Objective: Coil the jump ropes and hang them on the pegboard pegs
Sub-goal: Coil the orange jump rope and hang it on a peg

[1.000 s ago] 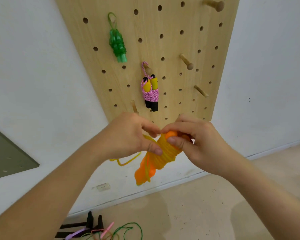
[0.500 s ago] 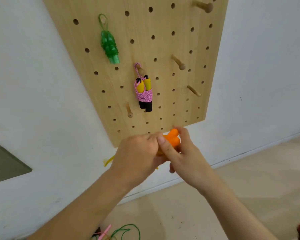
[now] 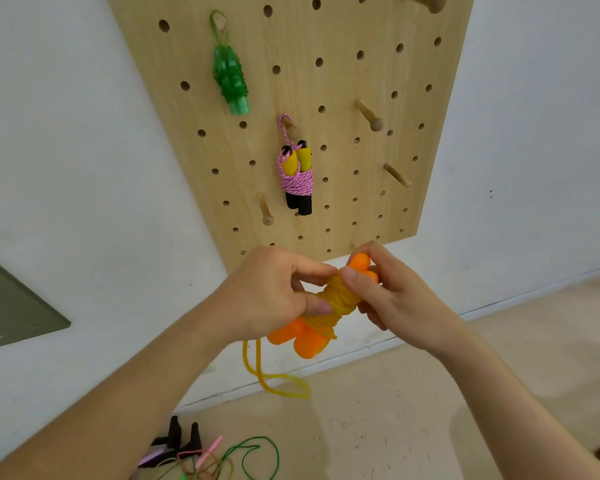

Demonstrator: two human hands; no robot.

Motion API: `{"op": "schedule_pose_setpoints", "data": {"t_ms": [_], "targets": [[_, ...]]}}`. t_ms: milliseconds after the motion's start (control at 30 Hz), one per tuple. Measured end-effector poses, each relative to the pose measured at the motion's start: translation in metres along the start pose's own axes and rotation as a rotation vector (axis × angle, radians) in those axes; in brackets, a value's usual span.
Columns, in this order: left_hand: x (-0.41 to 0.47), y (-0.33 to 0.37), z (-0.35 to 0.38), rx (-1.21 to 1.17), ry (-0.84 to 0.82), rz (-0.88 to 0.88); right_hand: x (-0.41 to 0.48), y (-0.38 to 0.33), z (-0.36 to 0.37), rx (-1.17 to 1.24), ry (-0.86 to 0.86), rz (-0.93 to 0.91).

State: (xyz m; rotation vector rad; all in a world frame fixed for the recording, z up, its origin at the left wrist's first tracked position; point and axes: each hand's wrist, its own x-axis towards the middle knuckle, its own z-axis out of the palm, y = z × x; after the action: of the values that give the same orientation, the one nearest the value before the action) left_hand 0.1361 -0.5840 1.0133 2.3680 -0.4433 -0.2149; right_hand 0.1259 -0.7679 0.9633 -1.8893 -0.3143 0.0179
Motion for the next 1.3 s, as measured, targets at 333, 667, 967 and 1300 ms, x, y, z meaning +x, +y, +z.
{"op": "schedule_pose_setpoints", "data": {"t_ms": [333, 667, 967, 1300], "targets": [[-0.005, 0.004, 0.004, -0.164, 0.063, -0.001, 0.002, -0.013, -0.006, 0.007, -0.041, -0.07], [0.003, 0.011, 0.01, -0.591, 0.022, 0.022, 0.005, -0.003, -0.016, 0.489, 0.029, 0.111], [0.013, 0.007, 0.011, -0.64, -0.251, -0.042, 0.014, -0.003, -0.017, 0.747, -0.097, 0.053], [0.006, -0.011, 0.034, -0.973, -0.278, -0.055, 0.022, -0.003, -0.019, 0.68, -0.291, 0.038]]}}
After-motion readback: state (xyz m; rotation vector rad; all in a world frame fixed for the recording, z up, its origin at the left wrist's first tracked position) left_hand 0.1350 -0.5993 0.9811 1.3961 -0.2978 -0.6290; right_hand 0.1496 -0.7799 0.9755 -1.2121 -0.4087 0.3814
